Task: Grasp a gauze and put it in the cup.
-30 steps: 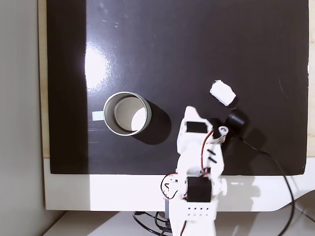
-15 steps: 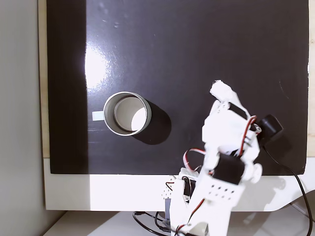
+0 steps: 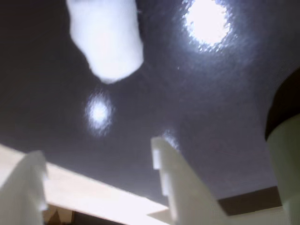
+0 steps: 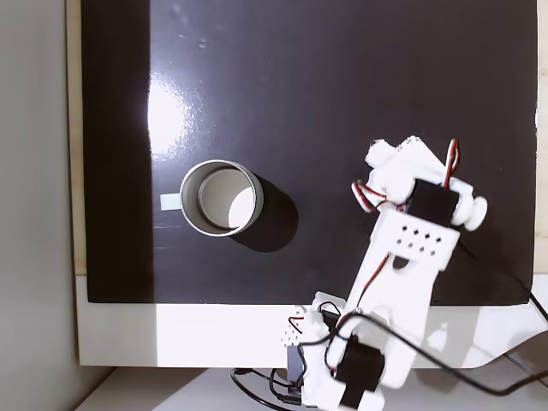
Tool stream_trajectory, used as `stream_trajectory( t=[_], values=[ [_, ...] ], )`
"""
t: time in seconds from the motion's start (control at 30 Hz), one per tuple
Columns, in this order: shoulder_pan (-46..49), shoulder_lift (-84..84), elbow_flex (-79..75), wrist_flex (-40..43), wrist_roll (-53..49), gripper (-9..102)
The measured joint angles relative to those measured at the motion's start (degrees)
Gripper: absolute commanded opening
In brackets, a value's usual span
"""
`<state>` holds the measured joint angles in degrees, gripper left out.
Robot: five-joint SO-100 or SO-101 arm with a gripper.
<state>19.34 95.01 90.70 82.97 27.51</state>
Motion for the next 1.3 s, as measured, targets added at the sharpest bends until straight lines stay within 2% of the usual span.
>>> stream_trajectory(
  t=[0.43,1.07,1.13,1.3],
  values=[
    [1.76,-17.23,-9.67,3.52,0.35,29],
    [1.85,-30.41,-11.95,-0.09,0.26,28],
    [1.93,-30.59,-11.95,-0.53,0.35,25],
    [1.85,-30.76,-11.95,-0.62,1.32,9]
  ],
)
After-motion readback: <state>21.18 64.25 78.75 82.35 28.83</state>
